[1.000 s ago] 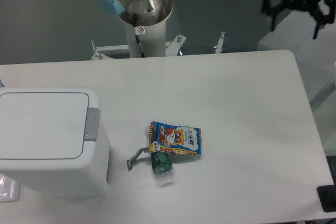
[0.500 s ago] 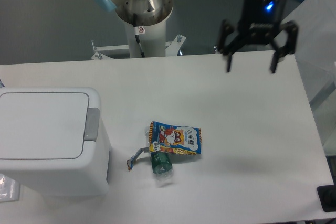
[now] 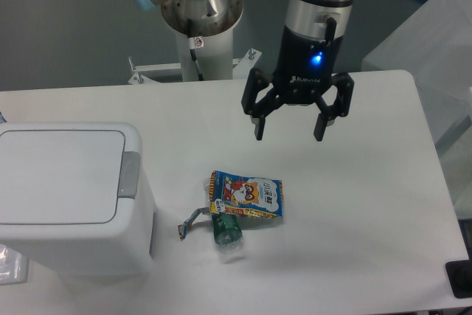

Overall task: Open the trash can
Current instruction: 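Move the open gripper toward the white trash can's lid edge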

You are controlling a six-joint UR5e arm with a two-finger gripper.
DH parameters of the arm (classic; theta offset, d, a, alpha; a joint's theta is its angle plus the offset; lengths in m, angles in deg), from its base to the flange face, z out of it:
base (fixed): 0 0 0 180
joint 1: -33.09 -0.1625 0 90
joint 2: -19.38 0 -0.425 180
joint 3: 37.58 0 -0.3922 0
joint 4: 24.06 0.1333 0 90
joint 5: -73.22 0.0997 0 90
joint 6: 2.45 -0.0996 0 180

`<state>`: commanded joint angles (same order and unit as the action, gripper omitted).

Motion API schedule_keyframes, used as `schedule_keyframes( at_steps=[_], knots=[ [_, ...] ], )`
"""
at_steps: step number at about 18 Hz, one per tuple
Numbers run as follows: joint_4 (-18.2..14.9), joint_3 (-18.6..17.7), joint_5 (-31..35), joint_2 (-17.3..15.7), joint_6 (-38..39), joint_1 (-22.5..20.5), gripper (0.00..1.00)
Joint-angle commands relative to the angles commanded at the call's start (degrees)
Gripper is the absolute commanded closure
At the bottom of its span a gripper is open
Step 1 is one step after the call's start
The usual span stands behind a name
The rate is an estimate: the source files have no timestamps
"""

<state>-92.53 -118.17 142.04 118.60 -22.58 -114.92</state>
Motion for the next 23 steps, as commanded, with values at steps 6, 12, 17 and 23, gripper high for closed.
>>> schedule_keyframes(
  at_steps=[6, 12, 17, 23],
  knots=[
    [0.1, 0.2, -1.0, 0.2, 0.9, 0.1, 0.0],
    [3.4, 0.2, -1.2, 1.2, 5.5, 1.4, 0.0],
    [3.7, 0.1, -1.1, 2.1, 8.5, 4.7, 0.0],
    [4.2, -0.2, -1.0, 2.5, 12.3, 8.5, 0.0]
  ],
)
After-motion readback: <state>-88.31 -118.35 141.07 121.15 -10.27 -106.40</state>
